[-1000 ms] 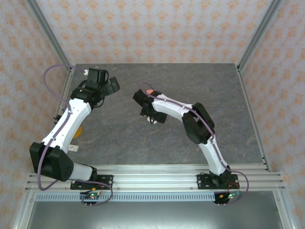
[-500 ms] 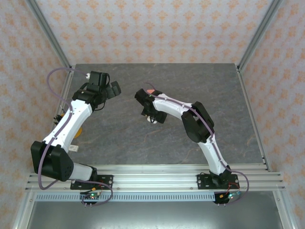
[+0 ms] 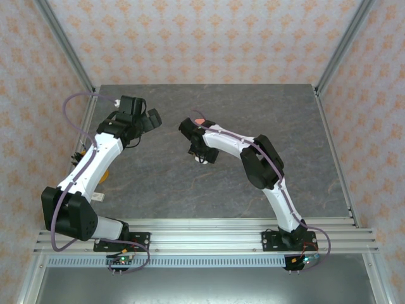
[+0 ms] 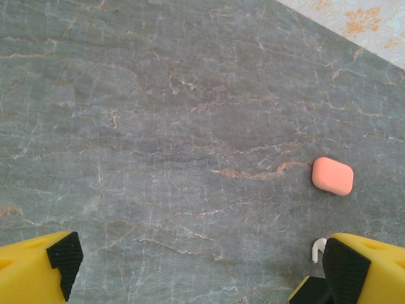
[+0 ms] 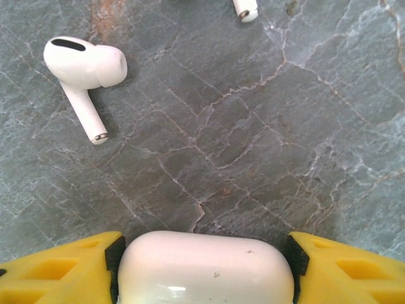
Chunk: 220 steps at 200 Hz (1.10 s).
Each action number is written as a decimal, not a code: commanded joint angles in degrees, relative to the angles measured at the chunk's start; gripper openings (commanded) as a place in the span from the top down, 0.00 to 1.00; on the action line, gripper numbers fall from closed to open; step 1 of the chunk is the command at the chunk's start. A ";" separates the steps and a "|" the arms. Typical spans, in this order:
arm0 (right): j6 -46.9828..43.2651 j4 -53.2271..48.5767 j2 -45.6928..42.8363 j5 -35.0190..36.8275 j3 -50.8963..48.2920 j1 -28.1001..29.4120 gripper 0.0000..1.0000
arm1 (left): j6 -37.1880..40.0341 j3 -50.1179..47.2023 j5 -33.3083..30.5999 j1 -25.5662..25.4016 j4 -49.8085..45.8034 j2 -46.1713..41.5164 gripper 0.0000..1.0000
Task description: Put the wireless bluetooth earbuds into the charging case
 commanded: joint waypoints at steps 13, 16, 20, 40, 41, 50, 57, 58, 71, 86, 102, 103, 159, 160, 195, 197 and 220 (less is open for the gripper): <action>-2.20 1.23 -1.92 0.66 -3.60 0.16 0.44 | -1.87 -1.02 0.19 -1.25 -0.83 -1.67 0.00; -2.43 1.30 -2.21 0.70 -3.94 0.16 0.44 | -1.94 -1.05 0.11 -1.40 -0.87 -1.76 0.00; -2.83 1.49 -2.62 0.78 -4.44 0.16 0.45 | -2.03 -1.15 0.03 -1.56 -0.94 -1.89 0.00; -5.33 2.15 -4.89 1.62 -7.22 0.16 0.48 | -2.39 -1.58 -0.01 -2.69 -1.03 -2.56 0.00; -5.50 2.20 -5.05 1.69 -7.31 0.16 0.48 | -2.40 -1.59 0.00 -2.79 -1.00 -2.62 0.00; -6.91 2.59 -6.33 2.23 -8.97 0.07 0.48 | -2.64 -1.87 0.05 -3.41 -1.04 -2.88 0.00; -8.05 2.92 -7.42 2.50 -10.41 -0.01 0.48 | -2.79 -2.11 0.10 -3.99 -0.88 -3.01 0.00; -8.23 2.98 -7.55 2.57 -10.57 -0.06 0.48 | -2.81 -2.16 0.10 -4.09 -0.92 -3.06 0.00; -10.66 4.14 -9.73 2.80 -13.52 -0.34 0.48 | -3.05 -2.59 -0.08 -5.25 -0.93 -3.19 0.00; -14.03 5.28 -12.22 2.56 -17.01 -0.93 0.48 | -3.53 -3.07 -0.17 -6.82 -0.92 -3.04 0.00; -17.98 6.47 -14.59 1.76 -20.77 -1.74 0.47 | -4.34 -3.89 -0.34 -8.75 -0.36 -3.08 0.00; -18.20 6.47 -14.74 1.72 -20.94 -1.80 0.47 | -4.43 -3.93 -0.34 -8.80 -0.35 -3.09 0.00; -24.30 8.66 -19.97 -1.11 -28.78 -5.61 0.44 | -7.80 -5.64 0.01 -14.76 2.68 -1.51 0.00; -24.26 8.75 -19.98 -1.11 -28.81 -5.63 0.44 | -7.82 -5.64 -0.03 -14.80 2.71 -1.43 0.00; -24.22 10.63 -19.97 -1.42 -30.27 -5.99 0.41 | -8.46 -4.43 -1.04 -17.02 2.67 1.12 0.00; -24.13 10.72 -19.95 -1.34 -30.43 -5.99 0.41 | -8.46 -4.37 -1.11 -17.14 2.56 1.18 0.00; -22.88 11.91 -20.28 -0.95 -32.27 -5.99 0.30 | -8.37 -3.28 -1.99 -18.06 2.03 2.12 0.00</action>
